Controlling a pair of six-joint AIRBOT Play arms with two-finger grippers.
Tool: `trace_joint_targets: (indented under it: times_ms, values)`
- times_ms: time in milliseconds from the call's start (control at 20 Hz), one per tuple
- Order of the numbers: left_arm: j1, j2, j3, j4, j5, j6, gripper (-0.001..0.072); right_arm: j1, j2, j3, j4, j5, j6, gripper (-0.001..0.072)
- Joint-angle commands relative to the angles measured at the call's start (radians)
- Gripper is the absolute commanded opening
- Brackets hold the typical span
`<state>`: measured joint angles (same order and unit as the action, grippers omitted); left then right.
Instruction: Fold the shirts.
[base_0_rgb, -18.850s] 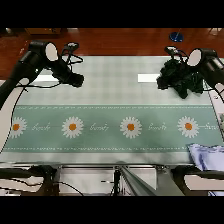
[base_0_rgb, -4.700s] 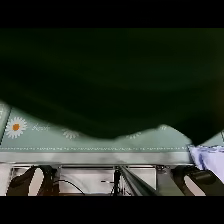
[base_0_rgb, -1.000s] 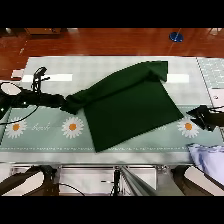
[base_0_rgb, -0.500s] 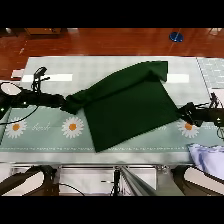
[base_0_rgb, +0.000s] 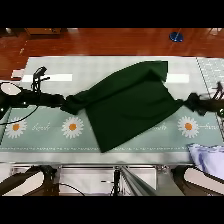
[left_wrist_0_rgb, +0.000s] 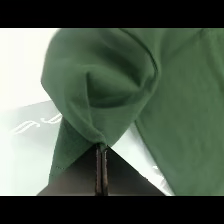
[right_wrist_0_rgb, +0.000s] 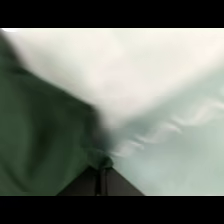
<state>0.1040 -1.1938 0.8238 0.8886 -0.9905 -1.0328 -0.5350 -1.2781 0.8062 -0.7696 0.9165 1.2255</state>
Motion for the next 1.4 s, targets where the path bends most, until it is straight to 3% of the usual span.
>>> trace_joint_targets:
  times_ms: [0,150,300,450,700,750,800,850,1000,1050,1150,1200,1300,1350]
  values:
    - [0.0,0.045,0.003,-0.027,-0.002,0.0,0.0017,0.001,0.058,0.198,0.108,-0.052,-0.005,0.0027]
    - [0.002,0.13,0.045,-0.026,-0.049,0.0,0.0017,0.001,0.06,0.379,0.141,-0.141,0.032,0.0027]
    - [-0.001,0.188,0.077,-0.097,-0.204,0.0,0.0017,0.001,0.045,0.488,0.14,-0.235,0.075,0.0027]
    - [-0.051,0.204,0.077,-0.155,-0.356,-0.001,0.0017,0.001,-0.017,0.583,0.14,-0.236,0.102,0.0027]
    - [-0.155,0.191,0.077,-0.14,-0.286,-0.001,0.0017,0.001,-0.101,0.603,0.127,-0.155,0.121,0.0029]
    - [-0.156,0.188,0.077,-0.141,-0.273,-0.001,0.0017,0.001,-0.107,0.603,0.122,-0.12,0.104,0.0107]
    - [-0.156,0.186,0.077,-0.14,-0.267,-0.001,0.0017,-0.003,-0.104,0.603,0.109,-0.08,0.097,0.0316]
    - [-0.154,0.185,0.077,-0.14,-0.266,-0.001,0.0017,-0.019,-0.095,0.609,0.091,-0.037,0.082,0.041]
    - [-0.154,0.183,0.077,-0.14,-0.266,0.0,0.0018,-0.126,-0.045,0.675,-0.092,0.157,0.077,0.041]
    - [-0.154,0.182,0.077,-0.14,-0.264,0.0,0.0018,-0.167,-0.023,0.693,-0.208,0.233,0.077,0.041]
    - [-0.154,0.181,0.077,-0.14,-0.249,0.0,0.0018,-0.244,0.012,0.692,-0.495,0.414,0.082,0.0486]
    - [-0.154,0.181,0.077,-0.14,-0.238,0.0,0.0018,-0.287,0.016,0.666,-0.55,0.467,0.11,0.0486]
    - [-0.154,0.179,0.077,-0.139,-0.229,0.0,0.0018,-0.344,0.016,0.57,-0.502,0.544,0.102,0.0488]
    - [-0.154,0.179,0.077,-0.139,-0.229,0.0,0.0018,-0.357,0.018,0.507,-0.478,0.56,0.095,0.0535]
